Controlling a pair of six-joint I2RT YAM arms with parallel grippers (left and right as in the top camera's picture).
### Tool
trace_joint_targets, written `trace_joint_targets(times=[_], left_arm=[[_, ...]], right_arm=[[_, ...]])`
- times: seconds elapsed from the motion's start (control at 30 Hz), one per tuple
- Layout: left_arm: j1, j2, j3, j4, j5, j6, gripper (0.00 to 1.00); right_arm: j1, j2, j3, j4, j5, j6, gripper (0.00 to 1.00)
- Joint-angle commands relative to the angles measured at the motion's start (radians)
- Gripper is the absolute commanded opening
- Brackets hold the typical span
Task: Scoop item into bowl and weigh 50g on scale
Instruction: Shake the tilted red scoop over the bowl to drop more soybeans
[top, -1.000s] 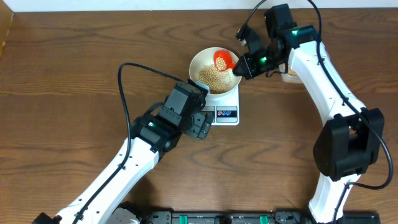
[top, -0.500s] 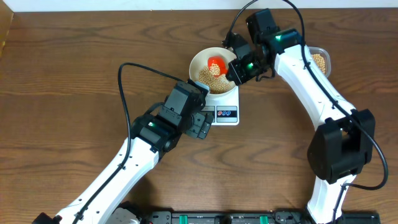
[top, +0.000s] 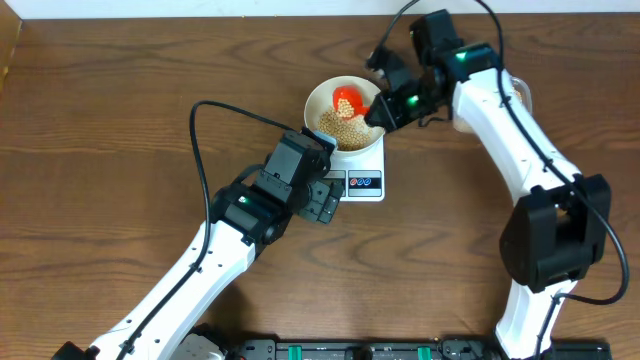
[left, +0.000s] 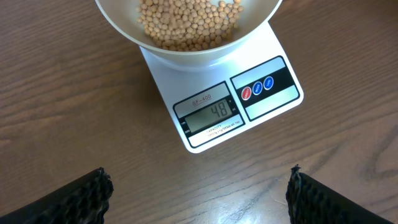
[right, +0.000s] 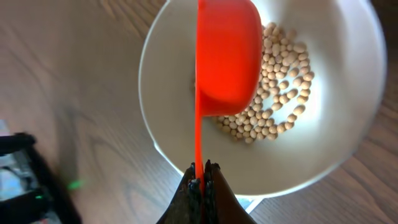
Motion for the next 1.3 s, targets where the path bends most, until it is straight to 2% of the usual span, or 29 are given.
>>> trace_joint_targets(times=[0.0,0.2,0.37,0.67,1.27], left_arm=[[0.003,-0.008,-0.002,0.001,0.009,0.013,0.92],[0.003,-0.008,-0.002,0.001,0.009,0.013,0.92],[0.003,-0.008,-0.002,0.001,0.009,0.013,0.92],[0.003,-0.008,-0.002,0.001,0.009,0.013,0.92],[0.003,-0.008,-0.002,0.001,0.009,0.013,0.92]], right_arm=[[-0.061,-0.039,0.022,0.002,-0.153,-0.011,0.01],[-0.135,-0.039,0.022,-0.003,-0.241,-0.011,0.01],[-0.146,-0.039,0.022,-0.006,-0.243,-0.011,0.01],[-0.126,-0.039,0.022,-0.005,-0.233,-0.016,0.01],[-0.035,-0.039,0.022,-0.005,-0.085,-0.015,0.01]])
